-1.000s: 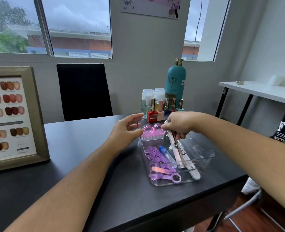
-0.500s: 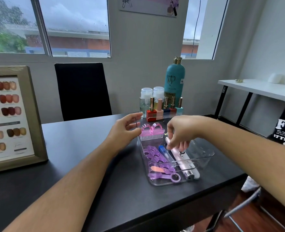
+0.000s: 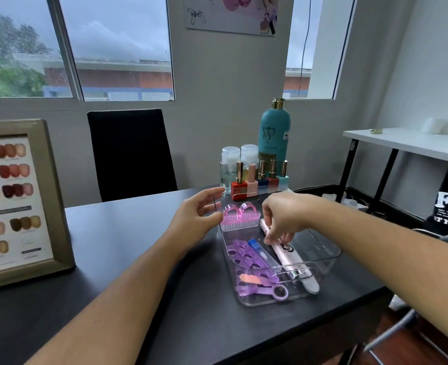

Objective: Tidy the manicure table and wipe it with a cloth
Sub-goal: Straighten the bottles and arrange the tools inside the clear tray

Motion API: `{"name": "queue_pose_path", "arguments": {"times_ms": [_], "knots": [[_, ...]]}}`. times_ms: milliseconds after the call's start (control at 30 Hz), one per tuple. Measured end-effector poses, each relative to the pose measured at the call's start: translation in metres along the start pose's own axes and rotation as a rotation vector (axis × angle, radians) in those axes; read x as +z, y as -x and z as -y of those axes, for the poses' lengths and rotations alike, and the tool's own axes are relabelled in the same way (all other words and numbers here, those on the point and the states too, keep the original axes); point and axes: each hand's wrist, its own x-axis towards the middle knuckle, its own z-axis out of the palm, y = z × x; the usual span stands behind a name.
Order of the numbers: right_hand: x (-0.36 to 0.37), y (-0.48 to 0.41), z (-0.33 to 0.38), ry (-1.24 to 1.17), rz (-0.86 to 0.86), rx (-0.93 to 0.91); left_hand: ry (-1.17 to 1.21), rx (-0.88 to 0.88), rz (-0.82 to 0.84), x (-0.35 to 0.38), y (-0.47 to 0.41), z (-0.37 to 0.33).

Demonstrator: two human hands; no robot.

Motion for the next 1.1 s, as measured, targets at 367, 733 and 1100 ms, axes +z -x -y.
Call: {"name": "queue_pose_path", "arguments": {"times_ms": [367, 733, 1100], "knots": [[0.003, 0.010, 0.024, 0.062, 0.024, -0.330, 0.052, 0.052, 0.011, 0.000, -0.002, 0.005], [0.006, 0.000, 0.027, 0.147, 0.003, -0.384, 0.046, 0.066, 0.020, -0.002, -0.003, 0.009], [0.010, -0.005, 0.033, 0.202, -0.005, -0.466, 0.059, 0.073, 0.011, -0.002, -0.003, 0.010]]}}
